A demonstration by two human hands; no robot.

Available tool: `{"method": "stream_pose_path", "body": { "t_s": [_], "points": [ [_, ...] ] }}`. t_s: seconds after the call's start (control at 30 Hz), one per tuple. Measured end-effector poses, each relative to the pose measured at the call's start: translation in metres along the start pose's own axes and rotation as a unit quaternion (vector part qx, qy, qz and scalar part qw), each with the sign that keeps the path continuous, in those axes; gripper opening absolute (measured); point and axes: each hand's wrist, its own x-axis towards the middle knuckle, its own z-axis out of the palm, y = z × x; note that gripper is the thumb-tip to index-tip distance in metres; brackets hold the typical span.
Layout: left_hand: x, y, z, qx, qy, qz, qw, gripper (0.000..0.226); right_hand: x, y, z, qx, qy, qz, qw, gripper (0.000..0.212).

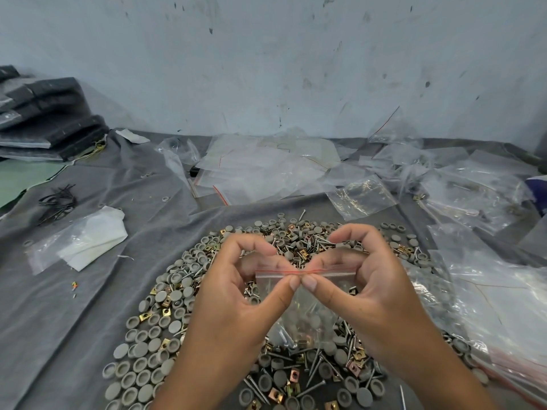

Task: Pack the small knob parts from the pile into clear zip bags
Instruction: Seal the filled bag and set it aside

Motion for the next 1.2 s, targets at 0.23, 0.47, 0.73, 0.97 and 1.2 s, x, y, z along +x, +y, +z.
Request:
{"method": "stream_pose_path", "body": {
  "t_s": [0.23,0.47,0.73,0.97,1.2],
  "points": [
    [0.000,0.002,-0.004,-0.003,0.016,-0.009,1.000,0.034,0.001,0.000,-0.004,-0.047,0.023,-0.001,0.999,0.052],
    [-0.001,0.004,-0.003,0.006,0.006,-0.012,1.000,0.041,0.001,-0.001,-0.005,-0.019,0.015,0.008,1.000,0.054],
    [0.001,0.006,-0.004,-0.038,0.002,-0.040,0.998,0.039,0.004,-0.006,-0.017,0.000,0.007,0.041,0.999,0.058],
    [0.004,0.013,-0.014,-0.052,-0.031,-0.082,0.995,0.049,0.007,-0.014,-0.030,0.045,-0.066,0.087,0.993,0.069],
    [0.004,0.010,-0.022,-0.033,-0.079,-0.081,0.993,0.040,0.007,-0.006,-0.032,0.026,-0.048,0.082,0.995,0.065]
  ]
}}
